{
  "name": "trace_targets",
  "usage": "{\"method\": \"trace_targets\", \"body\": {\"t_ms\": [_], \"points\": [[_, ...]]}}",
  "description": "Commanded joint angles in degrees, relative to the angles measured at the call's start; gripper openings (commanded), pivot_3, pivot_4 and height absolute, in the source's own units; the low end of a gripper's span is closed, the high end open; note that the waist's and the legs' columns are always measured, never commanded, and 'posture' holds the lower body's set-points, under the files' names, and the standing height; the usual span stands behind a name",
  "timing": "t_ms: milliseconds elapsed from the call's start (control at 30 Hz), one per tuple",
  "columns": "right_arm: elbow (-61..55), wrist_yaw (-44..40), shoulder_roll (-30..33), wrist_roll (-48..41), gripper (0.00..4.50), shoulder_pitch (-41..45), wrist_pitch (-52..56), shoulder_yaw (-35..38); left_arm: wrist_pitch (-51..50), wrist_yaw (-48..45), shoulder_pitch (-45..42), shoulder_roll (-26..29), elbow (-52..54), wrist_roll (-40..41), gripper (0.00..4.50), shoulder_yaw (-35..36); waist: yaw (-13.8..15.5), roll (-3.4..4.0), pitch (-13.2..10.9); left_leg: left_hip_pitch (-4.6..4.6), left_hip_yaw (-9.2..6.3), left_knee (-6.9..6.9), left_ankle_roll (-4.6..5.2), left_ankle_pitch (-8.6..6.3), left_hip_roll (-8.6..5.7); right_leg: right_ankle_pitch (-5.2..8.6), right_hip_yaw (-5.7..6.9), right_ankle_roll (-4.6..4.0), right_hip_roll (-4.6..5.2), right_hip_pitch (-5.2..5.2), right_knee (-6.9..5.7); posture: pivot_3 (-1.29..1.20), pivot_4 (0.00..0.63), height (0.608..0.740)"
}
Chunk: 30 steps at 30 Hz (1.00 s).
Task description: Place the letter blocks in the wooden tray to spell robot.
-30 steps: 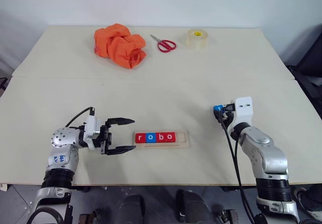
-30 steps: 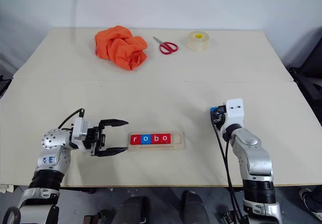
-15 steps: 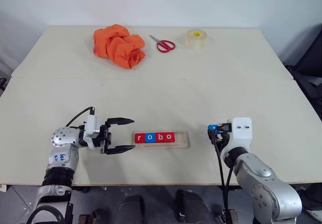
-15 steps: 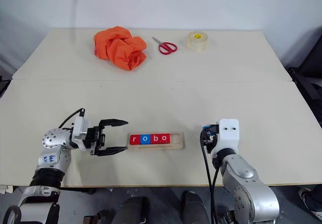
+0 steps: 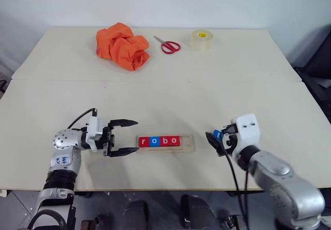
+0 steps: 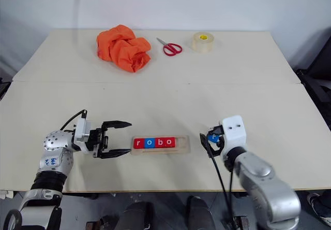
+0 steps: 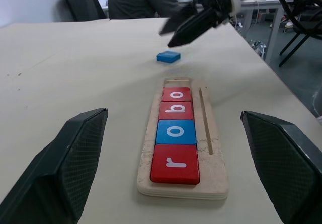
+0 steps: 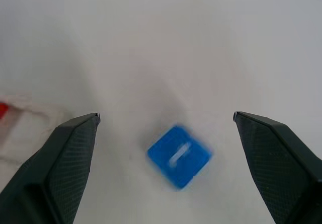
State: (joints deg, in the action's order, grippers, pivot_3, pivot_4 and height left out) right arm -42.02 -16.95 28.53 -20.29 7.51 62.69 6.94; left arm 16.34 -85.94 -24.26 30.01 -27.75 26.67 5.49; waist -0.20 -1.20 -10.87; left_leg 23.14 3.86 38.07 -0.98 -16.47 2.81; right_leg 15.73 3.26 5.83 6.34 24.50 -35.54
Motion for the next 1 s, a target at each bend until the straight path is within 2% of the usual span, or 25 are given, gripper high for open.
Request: {"method": "trace_targets", "body": {"t_ms": [33,233,433,533,767,1000], "points": [[6.1,-9.9,8.6,0.0,4.48,1.1,-6.3,-2.3,1.1,-1.3,-0.3,-0.3,0.3,0.1,4.50,0.0,0.0,0.00,0.0,0.00,-0.01,-0.01,0.00,0.00,0.00,0.00,0.01,0.00,0.00,0.00,0.01,0.00,0.150,0.740],[19.3,-24.7,19.7,1.3,4.48,5.4,-16.8,-8.0,2.0,-0.1,0.6,-1.1,0.8,0.2,4.50,0.3,0.0,-0.02,0.0,0.02,0.03,0.02,0.00,0.00,-0.01,-0.02,0.02,0.04,0.01,0.00,0.02,0.00,0.150,0.740],[28.8,-30.4,21.3,4.5,4.48,10.0,-23.3,-12.8,2.3,1.3,2.9,-1.3,2.9,0.4,4.50,0.9,0.0,-0.02,0.0,0.00,0.04,0.05,0.00,0.00,0.01,-0.02,0.02,0.05,0.00,0.01,0.00,0.00,0.150,0.740],[30.6,-32.7,21.3,5.1,3.88,10.9,-25.1,-13.7,2.2,2.2,4.3,-1.1,4.3,0.5,4.50,1.1,0.1,-0.02,0.0,0.01,0.04,0.07,0.00,0.00,0.02,-0.03,0.03,0.05,0.02,0.00,-0.01,0.00,0.150,0.740],[30.0,-35.3,21.9,5.9,1.50,11.8,-25.9,-14.1,2.0,3.7,7.1,-0.6,6.8,0.8,4.50,1.9,0.1,-0.02,0.0,0.00,0.04,0.13,-0.01,0.00,0.01,-0.04,0.03,0.06,0.05,-0.01,-0.04,0.00,0.150,0.740],[25.9,-39.2,21.8,3.7,1.46,18.5,-20.7,-15.2,1.9,3.9,7.8,-0.2,7.4,1.0,4.50,2.3,0.1,-0.02,0.0,0.00,0.04,0.12,-0.01,0.00,0.01,-0.04,0.03,0.05,0.06,0.01,-0.05,0.00,0.150,0.740]]}}
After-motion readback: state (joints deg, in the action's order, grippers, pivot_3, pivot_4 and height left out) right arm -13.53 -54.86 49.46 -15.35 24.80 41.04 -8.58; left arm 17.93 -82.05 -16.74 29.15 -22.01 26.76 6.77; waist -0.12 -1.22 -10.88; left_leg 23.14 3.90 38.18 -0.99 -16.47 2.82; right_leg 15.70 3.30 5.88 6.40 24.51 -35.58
